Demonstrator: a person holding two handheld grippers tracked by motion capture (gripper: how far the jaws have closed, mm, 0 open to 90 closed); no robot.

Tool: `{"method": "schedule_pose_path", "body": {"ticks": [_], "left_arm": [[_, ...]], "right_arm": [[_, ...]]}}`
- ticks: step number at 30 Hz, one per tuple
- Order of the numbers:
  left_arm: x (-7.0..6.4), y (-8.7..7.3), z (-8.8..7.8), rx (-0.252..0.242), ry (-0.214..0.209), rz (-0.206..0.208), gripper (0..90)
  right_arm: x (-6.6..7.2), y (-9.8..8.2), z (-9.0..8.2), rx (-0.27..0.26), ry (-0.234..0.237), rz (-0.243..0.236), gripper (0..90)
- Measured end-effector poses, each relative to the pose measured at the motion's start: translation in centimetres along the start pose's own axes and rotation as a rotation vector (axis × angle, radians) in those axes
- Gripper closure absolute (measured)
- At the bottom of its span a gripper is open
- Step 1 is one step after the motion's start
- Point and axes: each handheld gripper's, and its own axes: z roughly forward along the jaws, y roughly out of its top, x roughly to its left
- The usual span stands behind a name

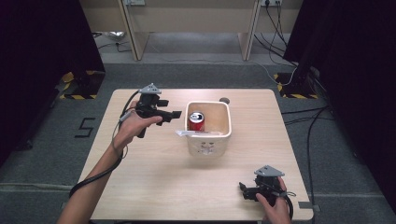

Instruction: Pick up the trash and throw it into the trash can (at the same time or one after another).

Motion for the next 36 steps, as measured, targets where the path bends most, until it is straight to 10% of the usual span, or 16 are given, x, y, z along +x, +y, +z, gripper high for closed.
{"method": "schedule_pose_path", "body": {"ticks": [36], "left_arm": [[0.1,-5.3,-2.9,-0.028,0.088,0.0,19.9]], "right_arm": [[0.0,0.0,0.0,0.0,-0.001,-0.001,0.2]]}}
